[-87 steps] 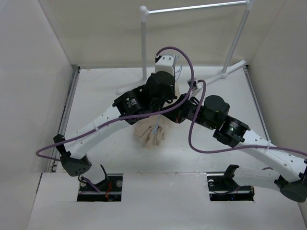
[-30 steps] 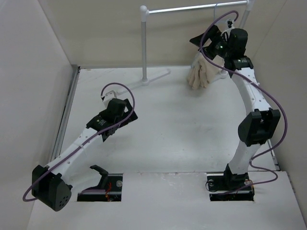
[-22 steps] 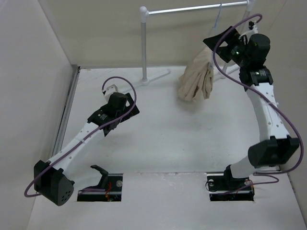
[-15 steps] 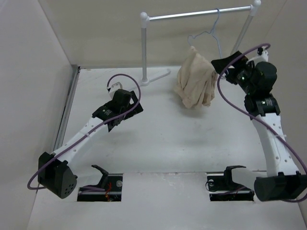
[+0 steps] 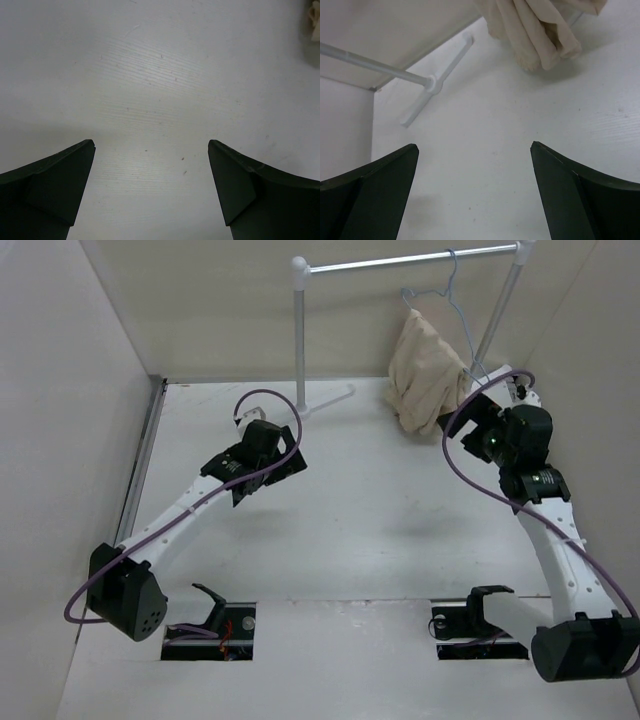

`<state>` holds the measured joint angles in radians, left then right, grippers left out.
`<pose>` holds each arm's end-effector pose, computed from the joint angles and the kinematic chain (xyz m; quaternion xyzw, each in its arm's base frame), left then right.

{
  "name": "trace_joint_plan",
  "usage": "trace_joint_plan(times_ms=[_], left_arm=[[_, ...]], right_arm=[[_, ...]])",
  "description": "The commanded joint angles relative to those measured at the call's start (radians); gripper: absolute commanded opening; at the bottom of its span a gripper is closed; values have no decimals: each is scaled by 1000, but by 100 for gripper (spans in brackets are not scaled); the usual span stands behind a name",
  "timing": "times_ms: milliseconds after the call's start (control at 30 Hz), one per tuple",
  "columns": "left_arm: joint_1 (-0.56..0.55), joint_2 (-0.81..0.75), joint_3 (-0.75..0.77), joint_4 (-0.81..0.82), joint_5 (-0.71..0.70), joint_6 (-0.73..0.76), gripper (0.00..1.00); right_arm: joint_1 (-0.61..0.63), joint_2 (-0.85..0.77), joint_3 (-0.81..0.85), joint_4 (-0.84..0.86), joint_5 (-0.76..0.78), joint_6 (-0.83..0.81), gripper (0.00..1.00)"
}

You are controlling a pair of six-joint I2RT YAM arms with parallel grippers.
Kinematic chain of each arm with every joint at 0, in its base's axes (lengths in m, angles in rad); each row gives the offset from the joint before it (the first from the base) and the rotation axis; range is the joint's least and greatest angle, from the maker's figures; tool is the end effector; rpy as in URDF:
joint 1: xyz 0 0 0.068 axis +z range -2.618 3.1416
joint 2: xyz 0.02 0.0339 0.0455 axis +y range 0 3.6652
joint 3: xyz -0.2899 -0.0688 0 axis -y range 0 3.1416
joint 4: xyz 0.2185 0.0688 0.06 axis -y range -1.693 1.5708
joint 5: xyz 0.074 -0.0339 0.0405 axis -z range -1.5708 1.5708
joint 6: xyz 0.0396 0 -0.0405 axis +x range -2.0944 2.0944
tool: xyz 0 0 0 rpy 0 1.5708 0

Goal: Place the trousers on the hanger
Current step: Reset both arms

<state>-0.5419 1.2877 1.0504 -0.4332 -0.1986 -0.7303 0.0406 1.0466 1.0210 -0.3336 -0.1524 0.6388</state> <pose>0.2216 -0.1243 0.3287 -0.1272 0.8879 -0.1854 0.4013 0.2004 0.0142 0.3791 0.2001 0.7960 0.2482 0.5145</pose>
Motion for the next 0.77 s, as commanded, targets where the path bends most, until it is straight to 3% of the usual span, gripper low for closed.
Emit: trace_joint_plan(times_ms=[0, 500, 733], left_arm=[[-10, -13, 57, 31, 7, 20, 100], [-48, -15, -12, 51, 7, 9, 100], [-69, 21, 13, 39, -1, 15, 100]], right_arm=[[0, -45, 47, 22, 43, -11, 100], [0, -330, -354, -145, 103, 96, 100], [-2, -341, -389, -165, 108, 105, 100]])
